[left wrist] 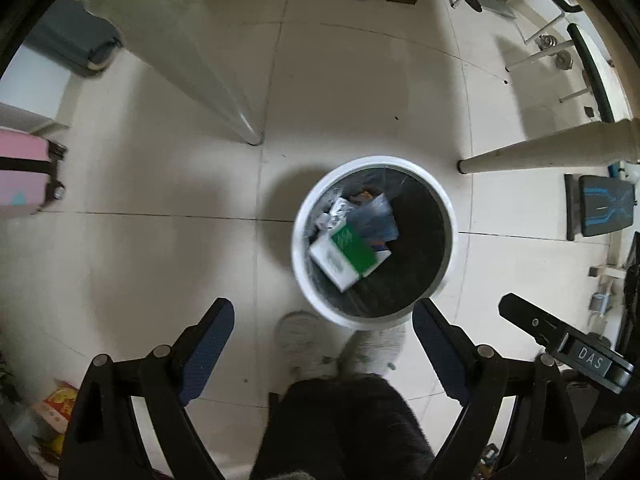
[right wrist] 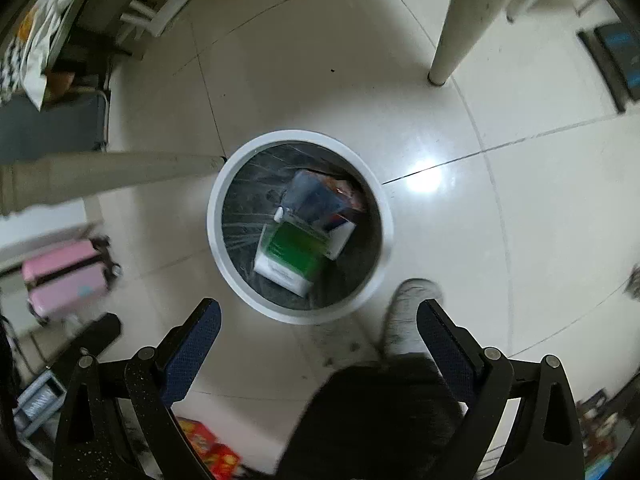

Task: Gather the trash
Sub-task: 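Raise both tools back toward the table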

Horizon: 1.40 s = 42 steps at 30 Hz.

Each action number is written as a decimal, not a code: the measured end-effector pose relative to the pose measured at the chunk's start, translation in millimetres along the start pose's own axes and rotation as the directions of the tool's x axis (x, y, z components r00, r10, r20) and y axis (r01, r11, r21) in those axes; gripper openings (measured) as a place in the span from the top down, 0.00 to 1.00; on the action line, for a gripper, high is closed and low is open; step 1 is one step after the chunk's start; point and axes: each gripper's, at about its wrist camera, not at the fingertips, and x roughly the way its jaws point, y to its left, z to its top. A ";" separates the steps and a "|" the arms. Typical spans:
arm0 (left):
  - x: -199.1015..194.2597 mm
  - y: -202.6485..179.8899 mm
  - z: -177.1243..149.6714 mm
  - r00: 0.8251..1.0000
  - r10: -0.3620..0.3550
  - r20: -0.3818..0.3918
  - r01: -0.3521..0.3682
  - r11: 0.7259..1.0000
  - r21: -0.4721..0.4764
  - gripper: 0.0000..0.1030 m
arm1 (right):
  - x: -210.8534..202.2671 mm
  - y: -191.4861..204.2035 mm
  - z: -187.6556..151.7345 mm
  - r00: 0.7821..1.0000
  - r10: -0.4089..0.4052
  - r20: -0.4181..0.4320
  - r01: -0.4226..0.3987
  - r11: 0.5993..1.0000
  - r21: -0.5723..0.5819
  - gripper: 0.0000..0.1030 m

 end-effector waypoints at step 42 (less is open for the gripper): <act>-341.8 -38.6 24.0 0.933 0.120 0.341 -0.113 0.993 -0.039 0.12 | -437.1 120.5 -22.9 0.947 0.112 0.301 -0.057 0.981 -0.186 0.03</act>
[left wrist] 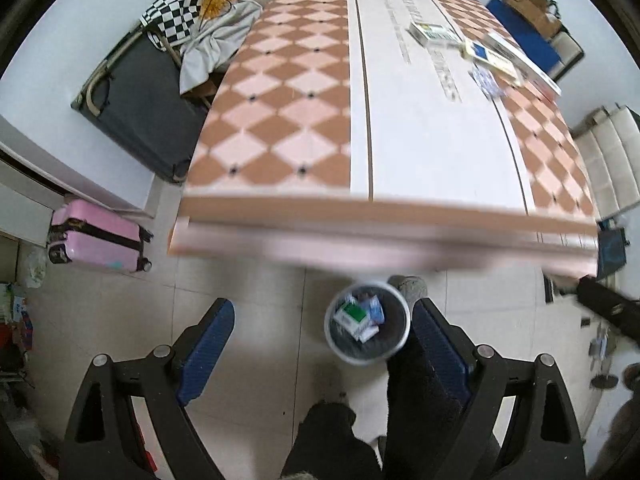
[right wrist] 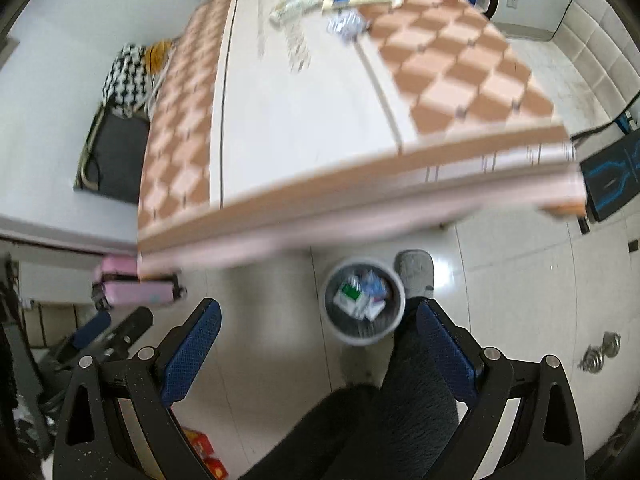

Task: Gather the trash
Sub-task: 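Raise both tools back toward the table, then grasp the green-and-white medicine box with the left tool while the right tool grasps the grey leaflet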

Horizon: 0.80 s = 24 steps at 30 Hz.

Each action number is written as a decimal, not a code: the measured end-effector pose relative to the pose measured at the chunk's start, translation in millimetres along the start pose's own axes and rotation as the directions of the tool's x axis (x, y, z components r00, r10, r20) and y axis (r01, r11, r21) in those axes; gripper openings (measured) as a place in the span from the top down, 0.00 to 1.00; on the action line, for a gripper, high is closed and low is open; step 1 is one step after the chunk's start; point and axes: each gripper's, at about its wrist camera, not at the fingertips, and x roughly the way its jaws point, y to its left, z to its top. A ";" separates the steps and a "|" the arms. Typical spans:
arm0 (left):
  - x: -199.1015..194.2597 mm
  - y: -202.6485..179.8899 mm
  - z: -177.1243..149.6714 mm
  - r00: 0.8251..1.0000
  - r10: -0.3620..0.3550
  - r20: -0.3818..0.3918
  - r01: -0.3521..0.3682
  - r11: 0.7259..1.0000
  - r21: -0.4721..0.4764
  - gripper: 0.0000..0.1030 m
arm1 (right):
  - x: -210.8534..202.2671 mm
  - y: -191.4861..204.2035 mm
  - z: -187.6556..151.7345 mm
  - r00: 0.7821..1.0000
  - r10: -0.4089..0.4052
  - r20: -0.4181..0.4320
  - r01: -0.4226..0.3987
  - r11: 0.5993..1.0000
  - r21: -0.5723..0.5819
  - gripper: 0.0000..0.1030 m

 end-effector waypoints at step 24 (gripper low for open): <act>157.3 -207.2 355.3 0.984 0.181 -0.008 -0.134 0.756 0.641 0.12 | 166.6 -93.9 514.4 0.907 -0.402 -0.127 0.303 0.831 -0.466 0.04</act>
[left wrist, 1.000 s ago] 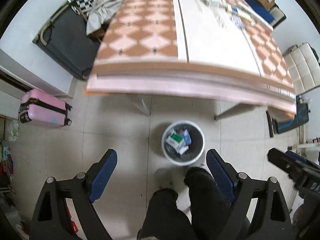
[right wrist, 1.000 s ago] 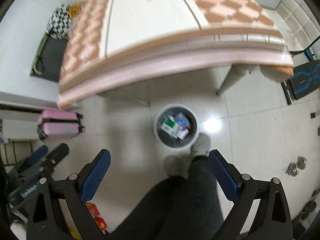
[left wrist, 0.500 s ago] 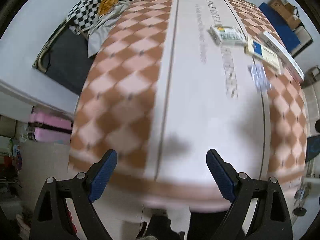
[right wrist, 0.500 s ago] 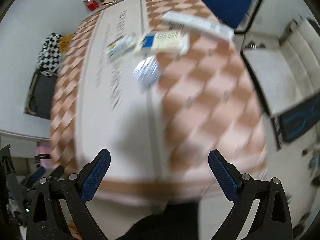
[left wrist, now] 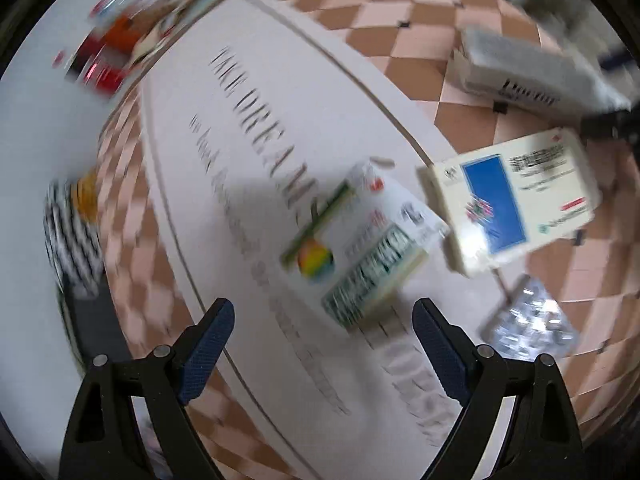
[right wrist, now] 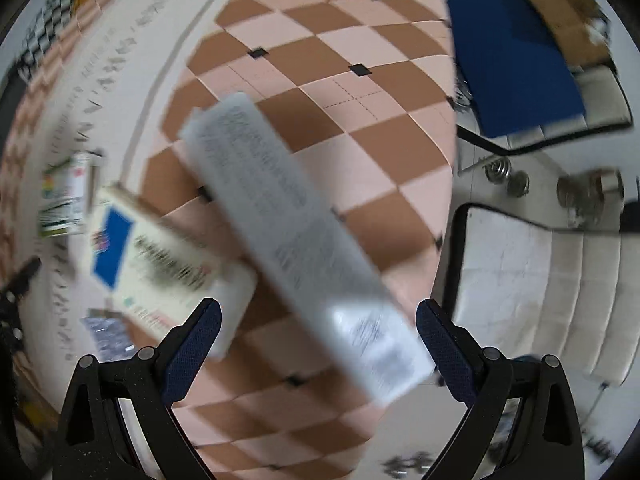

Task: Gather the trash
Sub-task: 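Grasp the green-and-white medicine box with the left tool while the right tool grasps the grey leaflet, then carry both items down to the trash bin and open both tools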

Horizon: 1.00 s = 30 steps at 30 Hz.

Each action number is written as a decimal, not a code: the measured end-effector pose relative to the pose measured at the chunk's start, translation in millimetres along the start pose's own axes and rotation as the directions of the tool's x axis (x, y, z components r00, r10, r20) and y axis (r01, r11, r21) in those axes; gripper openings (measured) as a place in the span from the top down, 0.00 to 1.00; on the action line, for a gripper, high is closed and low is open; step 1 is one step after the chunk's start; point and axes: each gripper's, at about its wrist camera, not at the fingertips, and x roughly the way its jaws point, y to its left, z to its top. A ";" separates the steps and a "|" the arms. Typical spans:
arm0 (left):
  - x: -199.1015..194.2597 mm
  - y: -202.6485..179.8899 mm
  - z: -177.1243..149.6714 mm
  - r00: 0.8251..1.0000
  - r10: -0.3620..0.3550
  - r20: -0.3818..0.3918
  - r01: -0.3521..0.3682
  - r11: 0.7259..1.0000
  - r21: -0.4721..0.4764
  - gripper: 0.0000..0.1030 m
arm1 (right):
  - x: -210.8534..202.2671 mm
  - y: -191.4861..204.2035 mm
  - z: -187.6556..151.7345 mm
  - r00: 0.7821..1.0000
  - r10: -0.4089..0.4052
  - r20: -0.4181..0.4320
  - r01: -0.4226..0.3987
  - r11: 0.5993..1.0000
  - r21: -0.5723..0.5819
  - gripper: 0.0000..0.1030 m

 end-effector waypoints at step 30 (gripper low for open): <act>9.3 -2.4 15.7 0.987 -0.147 -0.068 0.160 0.949 0.272 0.29 | 44.1 0.2 35.4 0.994 0.072 -0.087 -0.082 0.990 -0.118 0.42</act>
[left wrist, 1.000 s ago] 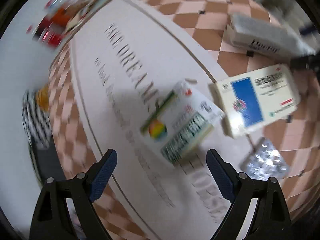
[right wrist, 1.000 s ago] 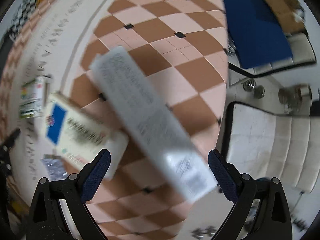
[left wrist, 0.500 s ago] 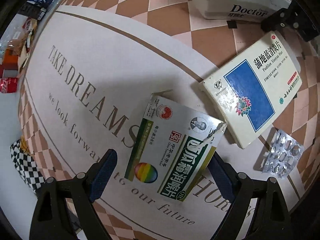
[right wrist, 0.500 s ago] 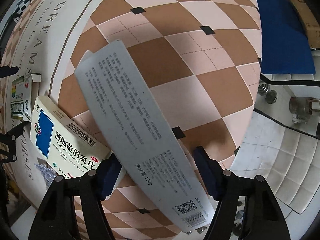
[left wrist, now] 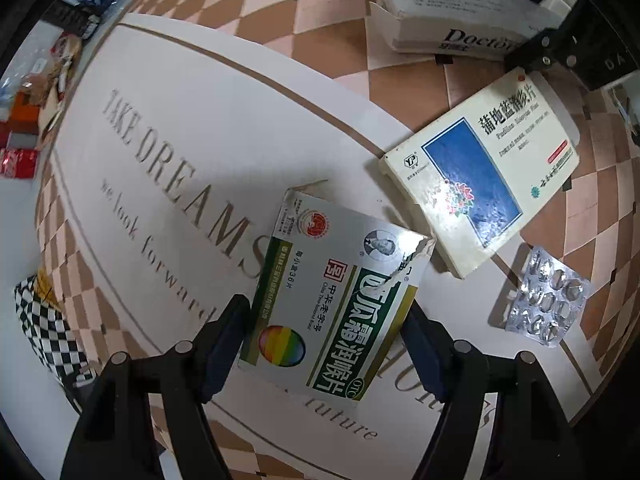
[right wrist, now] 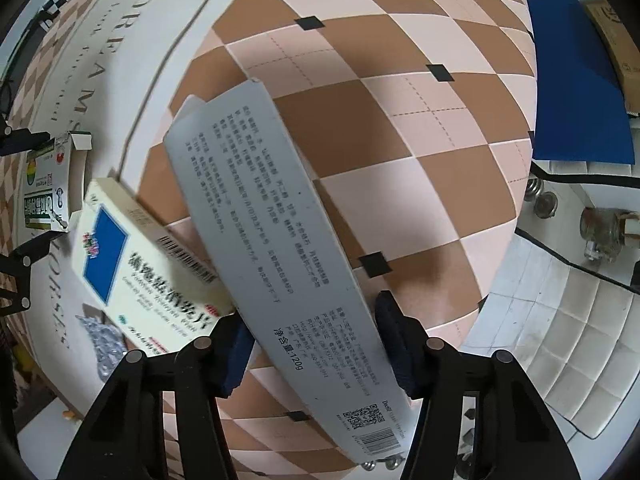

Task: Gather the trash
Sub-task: 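Carry both items down to the trash bin and open both tools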

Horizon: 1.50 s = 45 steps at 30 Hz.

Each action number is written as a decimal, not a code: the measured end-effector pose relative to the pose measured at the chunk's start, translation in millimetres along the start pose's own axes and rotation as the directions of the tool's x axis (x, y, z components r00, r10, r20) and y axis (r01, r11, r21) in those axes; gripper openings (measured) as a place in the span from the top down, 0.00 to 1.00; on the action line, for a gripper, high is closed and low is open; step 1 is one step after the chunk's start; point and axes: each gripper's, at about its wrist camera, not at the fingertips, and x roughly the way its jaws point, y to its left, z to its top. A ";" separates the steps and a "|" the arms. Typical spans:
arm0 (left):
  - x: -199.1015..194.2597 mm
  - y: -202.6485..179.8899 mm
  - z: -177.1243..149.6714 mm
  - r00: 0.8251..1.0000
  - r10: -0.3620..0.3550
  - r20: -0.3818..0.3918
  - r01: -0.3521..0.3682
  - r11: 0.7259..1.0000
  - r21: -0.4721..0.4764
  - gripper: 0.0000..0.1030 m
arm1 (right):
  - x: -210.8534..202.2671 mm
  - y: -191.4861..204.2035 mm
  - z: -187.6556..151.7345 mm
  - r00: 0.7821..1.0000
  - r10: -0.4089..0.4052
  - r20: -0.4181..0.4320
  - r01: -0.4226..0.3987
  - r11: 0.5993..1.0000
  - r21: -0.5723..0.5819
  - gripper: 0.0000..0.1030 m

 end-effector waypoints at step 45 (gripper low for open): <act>6.4 -286.4 -414.9 0.975 -0.215 0.051 0.221 0.939 -0.262 0.30 | 91.8 384.3 -510.3 0.977 0.211 0.003 -0.201 0.928 0.313 0.44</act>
